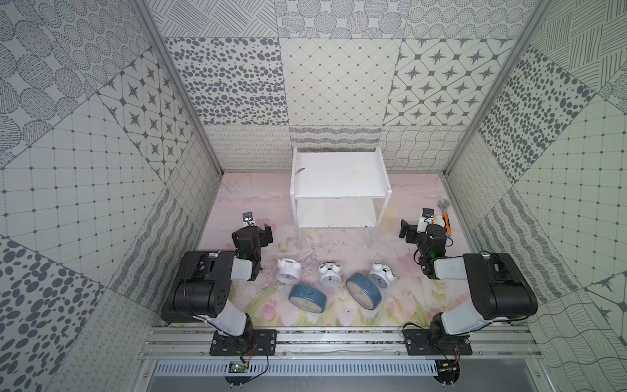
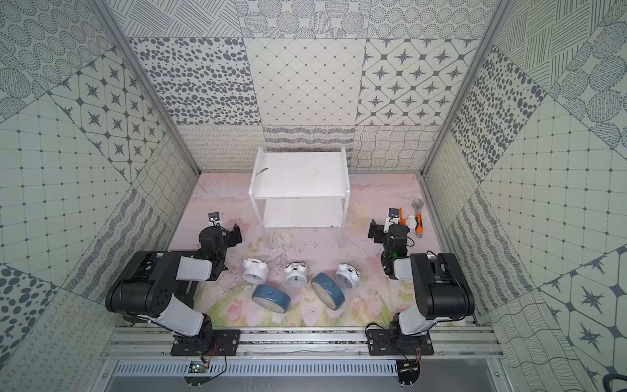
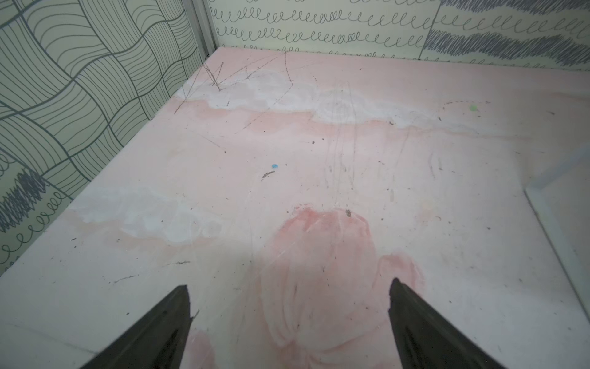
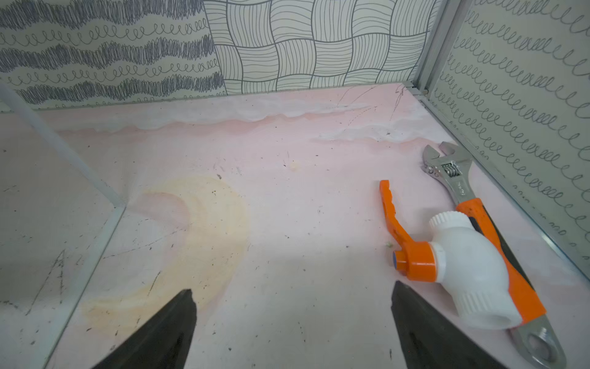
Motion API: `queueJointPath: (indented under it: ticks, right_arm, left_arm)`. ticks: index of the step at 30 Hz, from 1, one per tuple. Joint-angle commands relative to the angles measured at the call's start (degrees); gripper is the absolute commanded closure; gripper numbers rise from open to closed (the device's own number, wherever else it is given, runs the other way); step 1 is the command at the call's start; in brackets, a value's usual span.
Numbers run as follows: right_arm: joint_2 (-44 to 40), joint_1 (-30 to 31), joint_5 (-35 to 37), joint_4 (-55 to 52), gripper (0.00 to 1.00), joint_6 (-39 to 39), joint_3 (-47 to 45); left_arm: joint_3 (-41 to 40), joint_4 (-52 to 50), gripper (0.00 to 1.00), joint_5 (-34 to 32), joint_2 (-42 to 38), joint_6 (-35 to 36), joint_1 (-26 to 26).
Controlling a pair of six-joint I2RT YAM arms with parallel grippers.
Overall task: Place the alarm clocks on the shelf by style
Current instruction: Pick up the alarm from the center of the board.
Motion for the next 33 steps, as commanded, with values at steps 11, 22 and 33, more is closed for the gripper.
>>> queueJointPath:
  ticks: [11,22,33]
  right_arm:
    - [-0.3,0.3,0.5,1.6,0.01,-0.3,0.6]
    - [-26.7,0.8,21.2,-59.4,0.01,23.1,23.6]
    - [-39.3,12.0,5.0,-100.4,0.27,34.4,38.6]
  left_arm:
    - [0.5,2.6,0.01,1.2,0.1,0.4,-0.1]
    - [19.3,-38.7,0.01,-22.5,-18.5,-15.0,0.8]
    - [28.4,-88.3,0.12,-0.2,-35.5,-45.2,-15.7]
